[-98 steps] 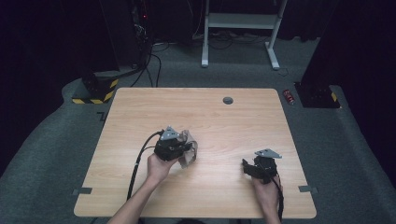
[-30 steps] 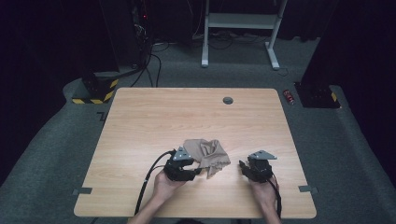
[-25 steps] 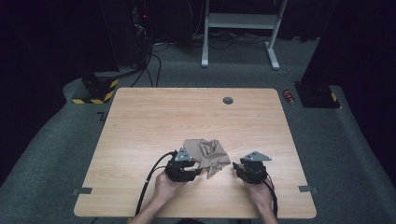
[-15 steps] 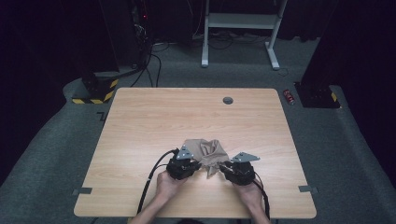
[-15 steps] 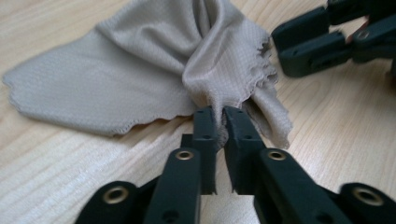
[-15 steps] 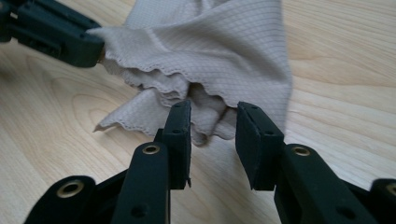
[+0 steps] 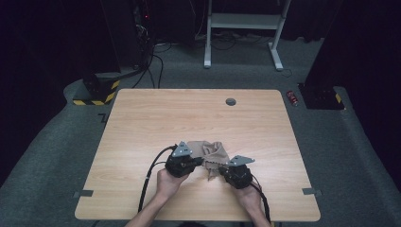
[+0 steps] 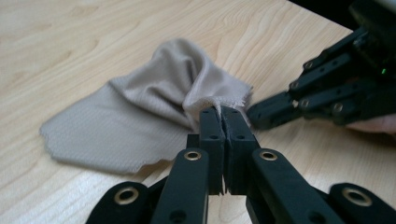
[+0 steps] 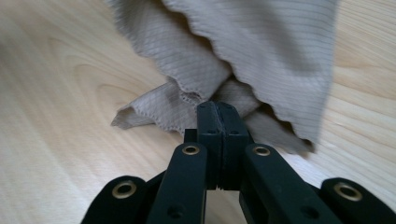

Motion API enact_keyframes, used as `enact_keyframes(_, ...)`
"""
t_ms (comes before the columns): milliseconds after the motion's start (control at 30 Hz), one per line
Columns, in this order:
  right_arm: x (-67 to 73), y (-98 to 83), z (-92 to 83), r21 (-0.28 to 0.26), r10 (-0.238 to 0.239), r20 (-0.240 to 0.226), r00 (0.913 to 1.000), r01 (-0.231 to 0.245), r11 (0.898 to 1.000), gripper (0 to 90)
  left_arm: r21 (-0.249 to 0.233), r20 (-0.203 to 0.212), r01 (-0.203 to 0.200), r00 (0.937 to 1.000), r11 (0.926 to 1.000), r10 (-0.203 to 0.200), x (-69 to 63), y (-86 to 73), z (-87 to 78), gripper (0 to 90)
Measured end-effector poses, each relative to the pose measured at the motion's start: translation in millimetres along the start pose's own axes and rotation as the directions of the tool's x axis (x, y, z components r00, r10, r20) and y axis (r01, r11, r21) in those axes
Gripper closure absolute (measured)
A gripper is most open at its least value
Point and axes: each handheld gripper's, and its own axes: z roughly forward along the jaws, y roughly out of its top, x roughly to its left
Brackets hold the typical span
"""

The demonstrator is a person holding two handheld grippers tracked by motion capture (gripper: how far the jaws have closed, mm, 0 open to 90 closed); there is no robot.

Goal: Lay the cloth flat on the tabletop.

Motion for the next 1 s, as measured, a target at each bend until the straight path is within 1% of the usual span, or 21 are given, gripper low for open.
enact_keyframes(33,3.0,0.8,1.1,-0.003,-0.014,-0.01,0.9998,0.014,1.0,89.3,-0.004,0.004,0.001,1.0,1.0,-0.001,-1.5,1.5,-0.1,88.0)
enact_keyframes(67,3.0,0.8,1.1,-0.003,-0.014,-0.01,0.9998,0.014,1.0,89.3,-0.004,0.004,0.001,1.0,1.0,-0.001,-1.5,1.5,-0.1,87.9)
enact_keyframes(100,8.9,2.6,2.5,0.002,-0.034,-0.024,0.9991,0.034,0.999,89.4,-0.009,0.015,-0.013,0.9998,0.9999,0.013,-3.8,4.6,-0.1,88.0)
enact_keyframes(133,10.8,3.0,2.8,0.0,-0.041,-0.028,0.9988,0.041,0.999,89.4,-0.009,0.015,-0.013,0.9998,0.9999,0.013,-3.8,4.6,-0.1,88.0)
enact_keyframes(167,12.4,3.3,2.7,-0.004,-0.052,-0.031,0.9982,0.052,0.999,89.5,-0.014,0.011,-0.031,0.9995,0.9994,0.031,-5.9,7.1,-0.3,88.0)
enact_keyframes(200,14.0,3.3,1.8,-0.005,-0.052,-0.032,0.9981,0.051,0.999,89.5,-0.014,0.011,-0.031,0.9995,0.9994,0.031,-5.9,7.1,-0.3,88.0)
enact_keyframes(233,14.3,3.2,0.6,-0.007,-0.053,-0.034,0.998,0.052,0.999,89.4,-0.007,-0.006,-0.049,0.9988,0.9988,0.049,-4.7,9.0,-1.9,88.0)
enact_keyframes(267,14.3,3.2,0.6,-0.007,-0.053,-0.034,0.998,0.052,0.999,89.4,-0.007,-0.006,-0.049,0.9988,0.9988,0.049,-4.7,9.0,-1.9,88.0)
enact_keyframes(300,12.7,2.3,-3.5,-0.024,-0.039,-0.037,0.9985,0.039,0.999,88.8,-0.01,-0.031,-0.056,0.998,0.9984,0.056,-0.1,11.4,-8.2,88.1)
enact_keyframes(333,10.8,1.5,-6.5,-0.039,-0.028,-0.044,0.9986,0.026,0.999,87.0,-0.01,-0.031,-0.056,0.998,0.9984,0.056,-0.1,11.4,-8.2,88.1)
enact_keyframes(367,8.5,0.8,-9.1,-0.056,-0.014,-0.052,0.9985,0.011,0.998,81.1,-0.019,-0.056,-0.051,0.9972,0.9985,0.05,6.1,12.9,-16.8,88.2)
enact_keyframes(400,6.4,0.3,-11.3,-0.063,0.004,-0.052,0.9986,-0.007,0.998,77.4,-0.026,-0.068,-0.045,0.9967,0.9986,0.044,9.1,13.2,-21.4,88.2)
enact_keyframes(500,1.4,-0.3,-13.1,-0.055,0.014,-0.013,0.9998,-0.015,0.998,75.0,-0.041,-0.095,-0.034,0.9951,0.9986,0.03,16.0,11.7,-32.6,88.2)
enact_keyframes(533,1.0,-0.3,-12.7,-0.054,0.012,-0.001,0.9999,-0.012,0.998,75.0,-0.041,-0.095,-0.034,0.9951,0.9986,0.03,16.0,11.7,-32.6,88.2)
enact_keyframes(567,1.0,-0.3,-12.7,-0.054,0.012,-0.001,0.9999,-0.012,0.998,75.0,-0.037,-0.107,-0.033,0.9939,0.9988,0.029,18.2,9.8,-35.9,88.2)
enact_keyframes(600,0.0,0.0,-10.0,-0.047,0.013,0.015,0.9998,-0.012,0.999,73.8,-0.033,-0.12,-0.027,0.9925,0.9991,0.023,20.4,6.5,-38.6,88.2)
enact_keyframes(733,2.2,1.5,-4.5,-0.042,0.026,0.013,0.9996,-0.026,0.999,68.9,-0.019,-0.139,-0.026,0.9901,0.9995,0.023,24.3,1.0,-42.3,88.1)
enact_keyframes(767,5.1,2.6,-1.8,-0.045,0.029,0.0,0.9996,-0.029,0.999,66.9,-0.015,-0.149,-0.024,0.9887,0.9996,0.022,27.3,-1.2,-45.3,88.1)
enact_keyframes(833,6.6,3.5,0.1,-0.047,0.019,0.006,0.9998,-0.019,0.999,65.2,-0.02,-0.166,-0.022,0.9859,0.9996,0.018,30.6,-3.0,-49.8,88.2)
enact_keyframes(933,6.1,3.4,0.3,-0.054,0.028,0.062,0.9977,-0.024,0.998,59.6,-0.038,-0.185,0.002,0.9828,0.9993,-0.009,37.3,-6.2,-58.5,88.2)
enact_keyframes(1000,3.6,2.6,-0.2,-0.059,0.049,0.078,0.9957,-0.045,0.997,56.8,-0.047,-0.194,0.012,0.9808,0.9988,-0.02,41.3,-8.1,-63.5,88.3)
